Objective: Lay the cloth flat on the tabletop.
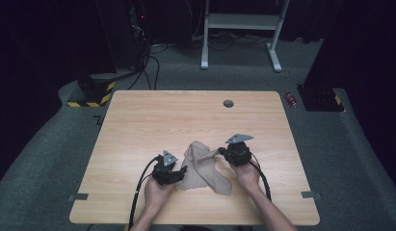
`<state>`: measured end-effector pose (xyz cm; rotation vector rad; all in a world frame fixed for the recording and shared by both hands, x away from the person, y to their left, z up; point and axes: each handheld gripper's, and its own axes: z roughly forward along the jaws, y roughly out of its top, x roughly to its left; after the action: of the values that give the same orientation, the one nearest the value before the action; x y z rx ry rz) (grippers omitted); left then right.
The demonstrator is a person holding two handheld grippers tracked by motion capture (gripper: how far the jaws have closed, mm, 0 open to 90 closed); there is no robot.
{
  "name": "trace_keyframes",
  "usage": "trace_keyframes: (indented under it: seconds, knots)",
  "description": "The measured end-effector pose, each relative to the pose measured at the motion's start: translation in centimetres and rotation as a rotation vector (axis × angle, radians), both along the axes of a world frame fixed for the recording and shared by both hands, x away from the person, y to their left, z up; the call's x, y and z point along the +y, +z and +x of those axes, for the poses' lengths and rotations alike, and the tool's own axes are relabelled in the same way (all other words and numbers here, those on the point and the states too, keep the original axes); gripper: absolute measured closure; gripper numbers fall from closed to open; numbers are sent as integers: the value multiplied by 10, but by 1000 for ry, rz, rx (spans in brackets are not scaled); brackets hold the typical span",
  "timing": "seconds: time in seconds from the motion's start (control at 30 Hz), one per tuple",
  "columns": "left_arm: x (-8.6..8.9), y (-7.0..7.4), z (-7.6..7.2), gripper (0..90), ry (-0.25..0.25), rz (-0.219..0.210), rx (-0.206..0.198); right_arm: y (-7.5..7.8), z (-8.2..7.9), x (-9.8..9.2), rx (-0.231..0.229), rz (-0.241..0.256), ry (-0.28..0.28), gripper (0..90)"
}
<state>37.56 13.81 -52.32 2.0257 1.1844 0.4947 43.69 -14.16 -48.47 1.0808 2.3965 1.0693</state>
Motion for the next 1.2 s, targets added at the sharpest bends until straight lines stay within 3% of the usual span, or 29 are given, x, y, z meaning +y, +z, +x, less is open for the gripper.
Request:
trace_keyframes:
  seconds: [0.03, 0.17, 0.3, 0.37, 0.4, 0.43, 0.47, 0.6, 0.7, 0.83, 0.9, 0.93, 1.03, 1.13, 1.2]
  knots:
    - [2, 3, 6, 451, 15, -28, 21, 4, 4, -7, -5, -9, -19, 900]
    - [3, 10, 18, 471, 29, -41, 26, 4, 9, -14, 2, -11, -46, 899]
    - [-1, 20, 41, 505, 46, -62, 32, 0, 10, -20, 17, 5, -66, 892]
    - [-3, 21, 46, 520, 44, -57, 42, -1, 10, -20, 19, 4, -65, 874]
    - [-7, 19, 52, 530, 43, -37, 39, -3, 10, -21, 24, 10, -65, 818]
    - [-7, 19, 52, 547, 43, -37, 39, -3, 10, -21, 24, 10, -65, 818]
    - [-11, 16, 58, 550, 41, -19, 65, -4, 11, -24, 39, 23, -71, 768]
    - [-16, 12, 63, 597, 32, 5, 83, -10, 9, -29, 71, 40, -52, 659]
    - [-20, 10, 64, 654, 8, 29, 88, -17, 8, -28, 78, 35, -40, 643]
    - [-20, 9, 66, 718, -1, 15, 90, -24, 10, -22, 87, 9, -33, 655]
    - [-18, 9, 67, 794, -6, 8, 97, -29, 14, -19, 96, -6, -29, 697]
    - [-17, 10, 67, 821, -9, 6, 99, -30, 14, -18, 93, -3, -30, 789]
    - [-17, 11, 69, 889, -35, 25, 113, -30, 15, -18, 89, -22, -17, 894]
    - [-18, 13, 69, 895, -52, 37, 109, -28, 15, -20, 88, -17, -17, 898]
    - [-15, 18, 68, 899, -58, 7, 96, -22, 13, -24, 67, -1, -22, 899]
